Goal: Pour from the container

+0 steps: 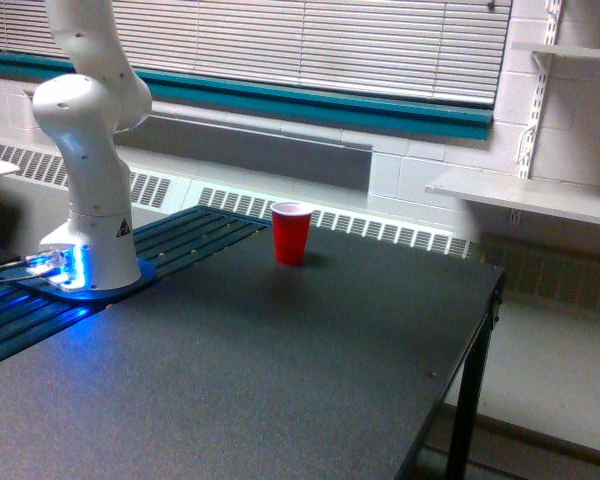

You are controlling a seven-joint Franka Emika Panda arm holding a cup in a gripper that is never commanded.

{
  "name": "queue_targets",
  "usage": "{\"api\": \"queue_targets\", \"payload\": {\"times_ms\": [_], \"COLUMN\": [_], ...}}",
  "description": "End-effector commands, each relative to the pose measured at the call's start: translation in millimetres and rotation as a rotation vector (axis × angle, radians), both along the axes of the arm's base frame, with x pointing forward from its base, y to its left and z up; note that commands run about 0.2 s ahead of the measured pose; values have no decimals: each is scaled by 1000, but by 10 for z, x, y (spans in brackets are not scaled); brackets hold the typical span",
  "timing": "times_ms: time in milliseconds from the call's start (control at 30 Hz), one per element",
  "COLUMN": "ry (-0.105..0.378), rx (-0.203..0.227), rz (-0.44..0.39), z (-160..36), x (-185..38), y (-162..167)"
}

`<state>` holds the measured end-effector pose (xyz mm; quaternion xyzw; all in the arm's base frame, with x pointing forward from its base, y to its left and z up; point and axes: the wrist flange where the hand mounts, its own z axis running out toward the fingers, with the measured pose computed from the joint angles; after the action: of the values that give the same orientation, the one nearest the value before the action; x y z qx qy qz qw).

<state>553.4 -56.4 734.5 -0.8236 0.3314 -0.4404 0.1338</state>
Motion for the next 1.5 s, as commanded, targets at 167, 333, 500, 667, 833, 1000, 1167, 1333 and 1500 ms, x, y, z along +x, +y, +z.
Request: {"api": "queue_targets", "payload": {"times_ms": [167, 333, 500, 667, 833, 1000, 1167, 1333, 1500], "ry": [-12, -16, -12, -10, 1, 15, 25, 39, 65], "rx": [-6, -17, -42, -61, -76, -85, -97, -106, -99], "rz": [0, 19, 59, 108, 144, 190, 243, 295, 336], "z": [39, 23, -60, -126, -264, -374, -466, -569, -702], "x": [-11, -35, -120, -339, -513, -735, -987, -1257, -1540], "y": [18, 89, 231, 415, 602, 802, 1026, 1255, 1478]}}
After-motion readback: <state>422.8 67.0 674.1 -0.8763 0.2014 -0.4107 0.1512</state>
